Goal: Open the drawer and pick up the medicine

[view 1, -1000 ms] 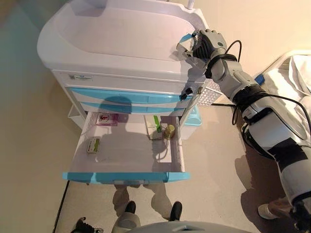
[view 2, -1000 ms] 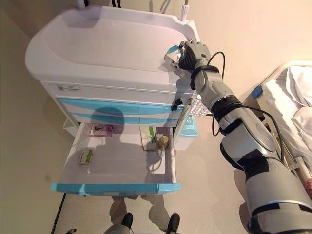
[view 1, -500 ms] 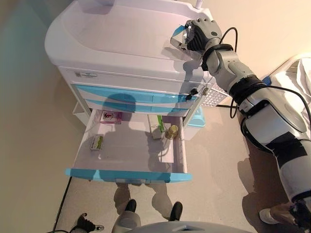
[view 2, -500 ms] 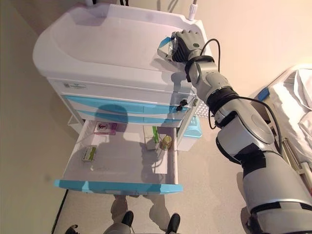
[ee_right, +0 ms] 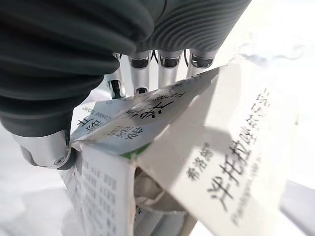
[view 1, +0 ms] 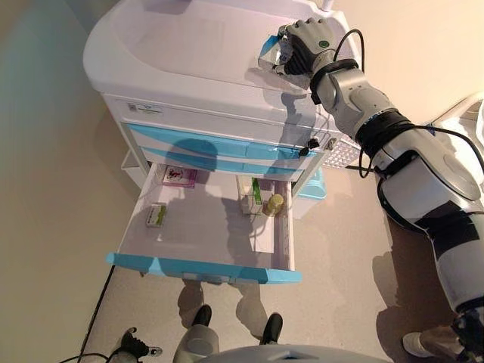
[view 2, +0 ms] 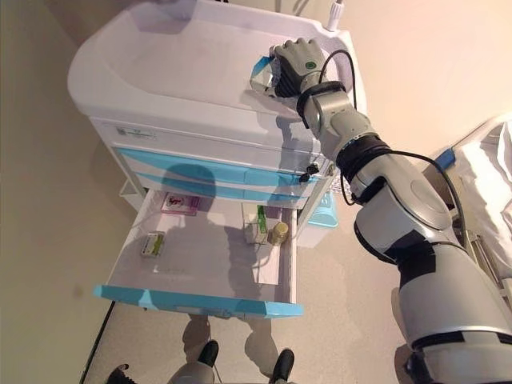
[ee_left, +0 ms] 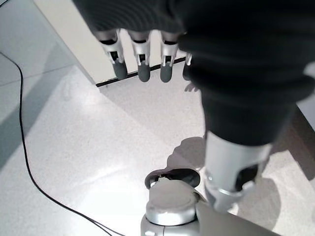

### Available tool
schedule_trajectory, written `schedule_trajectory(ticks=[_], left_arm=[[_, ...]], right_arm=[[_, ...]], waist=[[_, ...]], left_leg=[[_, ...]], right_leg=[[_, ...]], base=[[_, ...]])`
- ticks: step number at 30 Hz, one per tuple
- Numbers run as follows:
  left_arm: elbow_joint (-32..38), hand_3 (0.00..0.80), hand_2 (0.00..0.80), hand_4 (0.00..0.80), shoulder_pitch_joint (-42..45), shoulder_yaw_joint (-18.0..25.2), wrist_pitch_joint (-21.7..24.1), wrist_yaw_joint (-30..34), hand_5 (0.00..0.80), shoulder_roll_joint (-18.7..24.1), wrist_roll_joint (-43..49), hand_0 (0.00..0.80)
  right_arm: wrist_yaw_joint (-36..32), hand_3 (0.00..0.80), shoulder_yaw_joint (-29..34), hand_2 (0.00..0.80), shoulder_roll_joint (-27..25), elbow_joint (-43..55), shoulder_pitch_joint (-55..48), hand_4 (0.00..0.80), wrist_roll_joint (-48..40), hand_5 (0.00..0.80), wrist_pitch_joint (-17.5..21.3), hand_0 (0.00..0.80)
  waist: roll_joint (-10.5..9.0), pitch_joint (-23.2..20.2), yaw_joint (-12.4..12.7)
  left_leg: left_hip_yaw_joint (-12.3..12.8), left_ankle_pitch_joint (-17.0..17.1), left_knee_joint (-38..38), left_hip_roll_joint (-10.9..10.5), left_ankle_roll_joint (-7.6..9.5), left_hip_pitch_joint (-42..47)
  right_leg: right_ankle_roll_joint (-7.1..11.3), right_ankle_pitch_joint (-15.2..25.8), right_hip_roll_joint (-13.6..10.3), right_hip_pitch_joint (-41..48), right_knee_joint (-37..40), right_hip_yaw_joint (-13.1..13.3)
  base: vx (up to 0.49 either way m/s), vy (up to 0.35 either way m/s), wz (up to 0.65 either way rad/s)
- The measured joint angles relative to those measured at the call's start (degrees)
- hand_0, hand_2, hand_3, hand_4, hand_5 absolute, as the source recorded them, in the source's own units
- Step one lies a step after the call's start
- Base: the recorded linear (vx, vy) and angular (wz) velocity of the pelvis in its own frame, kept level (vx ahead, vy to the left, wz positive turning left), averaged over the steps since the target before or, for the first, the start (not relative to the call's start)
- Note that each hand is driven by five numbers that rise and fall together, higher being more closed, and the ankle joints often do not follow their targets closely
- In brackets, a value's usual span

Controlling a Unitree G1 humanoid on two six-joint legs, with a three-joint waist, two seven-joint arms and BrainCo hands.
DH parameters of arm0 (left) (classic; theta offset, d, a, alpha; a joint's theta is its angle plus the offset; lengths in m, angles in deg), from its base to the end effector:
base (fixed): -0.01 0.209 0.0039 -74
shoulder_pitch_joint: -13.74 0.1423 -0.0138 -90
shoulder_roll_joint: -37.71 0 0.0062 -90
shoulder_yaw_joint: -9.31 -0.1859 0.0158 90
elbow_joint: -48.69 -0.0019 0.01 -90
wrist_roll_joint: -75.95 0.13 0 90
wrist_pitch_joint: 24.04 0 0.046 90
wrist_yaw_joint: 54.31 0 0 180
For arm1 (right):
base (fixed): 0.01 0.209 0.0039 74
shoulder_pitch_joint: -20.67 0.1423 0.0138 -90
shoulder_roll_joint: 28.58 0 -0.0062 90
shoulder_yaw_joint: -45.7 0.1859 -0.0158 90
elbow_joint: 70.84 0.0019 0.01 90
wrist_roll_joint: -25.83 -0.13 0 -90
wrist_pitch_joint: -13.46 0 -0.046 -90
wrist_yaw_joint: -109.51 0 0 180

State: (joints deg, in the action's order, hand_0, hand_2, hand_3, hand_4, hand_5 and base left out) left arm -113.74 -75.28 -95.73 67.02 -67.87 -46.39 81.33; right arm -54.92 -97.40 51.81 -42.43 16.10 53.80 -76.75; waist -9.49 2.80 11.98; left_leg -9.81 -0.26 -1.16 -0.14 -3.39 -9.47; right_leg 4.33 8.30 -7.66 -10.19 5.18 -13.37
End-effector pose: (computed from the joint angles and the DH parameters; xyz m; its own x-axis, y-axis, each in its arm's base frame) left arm 0.0562 0.2667 -0.0995 0.3649 0.4707 -0.8033 0.2688 0.7728 0.5749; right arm 0.3726 -0.1231 0.2721 0.8691 0.2946 0.3974 0.4256 -0.0358 -0.9042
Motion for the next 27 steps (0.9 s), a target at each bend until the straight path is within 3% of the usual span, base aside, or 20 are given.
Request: schedule_trajectory(ticks=[5, 13, 15, 16, 17, 18, 27], left_arm=[[0.41, 0.000, 0.000, 0.000, -0.03, -0.05, 0.40, 0.00, 0.000, 0.85, 0.00, 0.000], [0.48, 0.000, 0.000, 0.000, -0.11, -0.04, 0.56, 0.00, 0.000, 1.11, 0.00, 0.000], [0.47, 0.000, 0.000, 0.000, -0.12, -0.04, 0.60, 0.00, 0.000, 1.12, 0.00, 0.000], [0.46, 0.000, 0.000, 0.000, -0.12, -0.04, 0.60, 0.00, 0.000, 1.12, 0.00, 0.000], [0.47, 0.000, 0.000, 0.000, -0.13, -0.05, 0.65, 0.00, 0.000, 1.12, 0.00, 0.000], [0.47, 0.000, 0.000, 0.000, -0.15, -0.04, 0.65, 0.00, 0.000, 1.12, 0.00, 0.000], [0.51, 0.000, 0.000, 0.000, -0.57, -0.07, 0.79, 0.00, 0.000, 1.10, 0.00, 0.000]], right_arm=[[0.26, 0.800, -1.32, 0.800, 0.01, 2.10, 0.02, 0.800, 1.97, 0.800, 0.73, 0.800], [0.57, 0.794, -1.36, 0.794, 0.02, 2.84, 0.02, 0.794, 2.89, 0.794, 1.20, 0.794], [0.87, 0.627, -1.36, 0.627, 0.00, 2.84, 0.02, 0.627, 2.90, 0.627, 1.20, 0.627], [0.94, 0.458, -1.36, 0.458, 0.00, 2.84, 0.02, 0.458, 2.90, 0.458, 1.20, 0.458], [1.07, 0.348, -1.37, 0.348, 0.00, 2.84, 0.02, 0.348, 2.90, 0.348, 1.20, 0.348], [1.11, 0.000, -1.37, 0.000, 0.00, 2.84, 0.02, 0.000, 2.90, 0.000, 1.20, 0.000], [2.59, 0.000, -1.31, 0.000, -0.25, 2.79, 1.27, 0.000, 3.08, 0.000, 1.09, 0.000]], waist=[[-0.04, 0.30, 0.11], [0.33, 0.96, 0.32], [0.49, 1.07, 0.31], [0.53, 1.10, 0.30], [0.62, 1.16, 0.31], [0.63, 1.17, 0.31], [1.35, 1.68, 0.42]], left_leg=[[-1.40, 0.18, -0.21, -0.04, -0.23, -0.99], [-1.56, 0.22, -0.25, -0.04, -0.25, -1.15], [-1.61, 0.22, -0.25, -0.03, -0.25, -1.16], [-1.63, 0.22, -0.25, -0.03, -0.26, -1.17], [-1.73, 0.23, -0.25, -0.03, -0.26, -1.21], [-1.75, 0.23, -0.25, -0.04, -0.26, -1.22], [-2.65, 0.26, -0.24, -0.13, -0.30, -1.28]], right_leg=[[-0.02, -0.27, 0.01, -0.11, 0.00, -1.05], [-0.09, -0.36, 0.00, -0.10, 0.00, -1.38], [-0.10, -0.37, 0.00, -0.10, 0.00, -1.45], [-0.10, -0.38, 0.01, -0.10, 0.00, -1.46], [-0.09, -0.40, 0.01, -0.10, 0.00, -1.52], [-0.09, -0.40, 0.01, -0.10, 0.00, -1.54], [-0.05, -0.56, -0.01, 0.07, 0.00, -2.02]], base=[[0.008, -0.003, 0.14], [0.002, -0.001, 0.02], [0.000, 0.000, 0.00], [0.000, 0.000, 0.00], [0.000, 0.000, 0.00], [0.000, 0.000, 0.00], [0.001, 0.000, 0.01]])
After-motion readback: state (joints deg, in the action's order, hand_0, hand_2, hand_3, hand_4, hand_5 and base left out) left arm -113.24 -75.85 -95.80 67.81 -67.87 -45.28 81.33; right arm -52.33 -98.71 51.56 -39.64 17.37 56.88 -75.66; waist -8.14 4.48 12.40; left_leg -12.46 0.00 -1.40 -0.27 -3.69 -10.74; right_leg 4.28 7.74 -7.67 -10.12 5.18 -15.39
